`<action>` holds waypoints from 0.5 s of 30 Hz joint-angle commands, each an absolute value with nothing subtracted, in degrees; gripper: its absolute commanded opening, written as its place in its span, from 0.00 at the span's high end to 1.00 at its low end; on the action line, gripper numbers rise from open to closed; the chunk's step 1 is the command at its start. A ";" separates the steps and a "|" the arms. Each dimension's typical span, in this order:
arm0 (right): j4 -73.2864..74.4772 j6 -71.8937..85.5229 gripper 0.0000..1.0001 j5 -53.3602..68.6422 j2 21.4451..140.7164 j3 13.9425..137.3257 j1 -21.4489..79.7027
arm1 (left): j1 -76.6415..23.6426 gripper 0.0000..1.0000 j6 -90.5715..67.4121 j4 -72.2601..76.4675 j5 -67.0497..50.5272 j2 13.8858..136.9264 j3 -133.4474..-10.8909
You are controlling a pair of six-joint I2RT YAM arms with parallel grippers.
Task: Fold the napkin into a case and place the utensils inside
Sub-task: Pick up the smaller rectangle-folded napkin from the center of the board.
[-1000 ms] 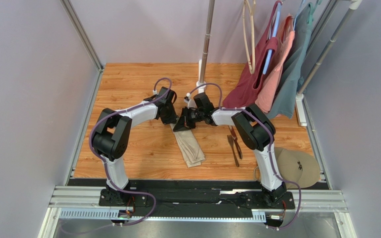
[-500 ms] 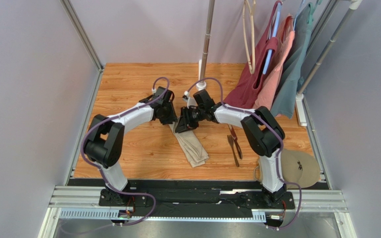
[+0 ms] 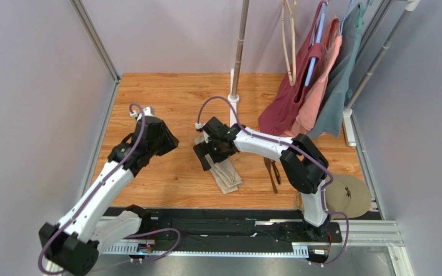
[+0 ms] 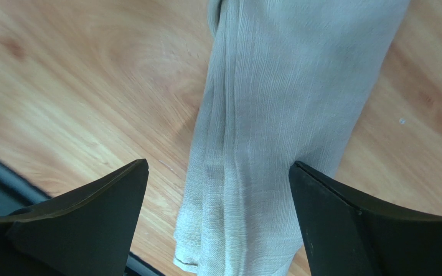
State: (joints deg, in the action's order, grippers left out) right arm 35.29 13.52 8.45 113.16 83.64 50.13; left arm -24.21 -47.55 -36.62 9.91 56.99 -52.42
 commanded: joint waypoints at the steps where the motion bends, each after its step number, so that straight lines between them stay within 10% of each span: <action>1: 41.13 10.98 0.05 -8.95 114.95 86.13 55.27 | -24.08 0.58 -51.06 -39.38 8.88 47.21 -47.83; 15: 48.07 15.91 0.51 -25.39 121.63 91.05 61.61 | -24.08 0.59 -50.19 -39.73 7.73 45.70 -46.06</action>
